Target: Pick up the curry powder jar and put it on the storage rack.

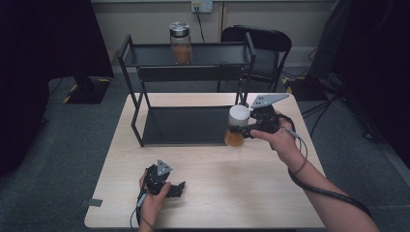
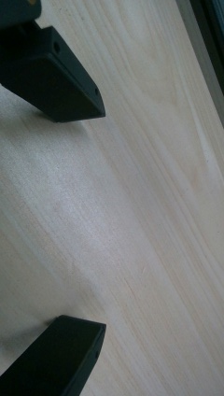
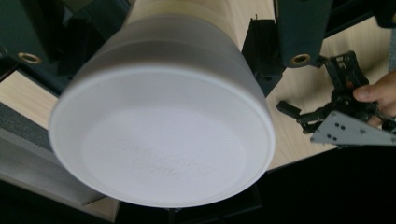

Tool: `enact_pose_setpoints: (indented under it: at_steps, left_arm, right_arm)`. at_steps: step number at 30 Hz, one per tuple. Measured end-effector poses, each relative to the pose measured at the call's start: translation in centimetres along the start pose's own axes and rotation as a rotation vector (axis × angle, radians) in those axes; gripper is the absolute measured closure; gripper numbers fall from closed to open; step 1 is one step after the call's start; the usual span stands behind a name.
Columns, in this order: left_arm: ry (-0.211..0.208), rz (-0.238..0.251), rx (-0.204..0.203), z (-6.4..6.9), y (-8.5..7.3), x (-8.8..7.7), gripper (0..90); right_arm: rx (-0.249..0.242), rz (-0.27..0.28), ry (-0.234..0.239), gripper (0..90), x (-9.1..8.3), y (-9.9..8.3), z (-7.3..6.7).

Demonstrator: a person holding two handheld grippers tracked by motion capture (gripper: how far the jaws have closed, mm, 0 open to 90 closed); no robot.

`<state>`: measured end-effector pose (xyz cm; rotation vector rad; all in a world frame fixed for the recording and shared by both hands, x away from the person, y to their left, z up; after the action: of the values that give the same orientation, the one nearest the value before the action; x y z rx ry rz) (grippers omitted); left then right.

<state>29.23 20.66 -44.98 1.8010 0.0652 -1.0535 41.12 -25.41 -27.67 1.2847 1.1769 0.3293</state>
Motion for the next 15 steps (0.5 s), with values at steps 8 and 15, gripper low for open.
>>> enact_pose_setpoints:
  at_steps: [8,15]
  left_arm:
    - [0.000,-0.001,0.001,0.0,0.0,0.0,0.0]
    - [0.000,-0.001,0.002,0.0,0.0,0.0,0.0]
  right_arm:
    - [0.005,0.012,0.006,34.9,-0.1,2.7,0.0]
    - [-0.002,0.018,-0.004,34.9,0.1,5.4,-0.7]
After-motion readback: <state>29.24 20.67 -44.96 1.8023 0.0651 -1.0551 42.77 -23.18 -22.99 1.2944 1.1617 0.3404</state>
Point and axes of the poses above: each handheld gripper's, and its own axes: x roughly forward along the jaws, y roughly out of its top, z roughly to its right, the point moved 4 cm from there along x, roughly forward along the jaws, and after that the axes turned 9 degrees about x, right-handed, at the moved point
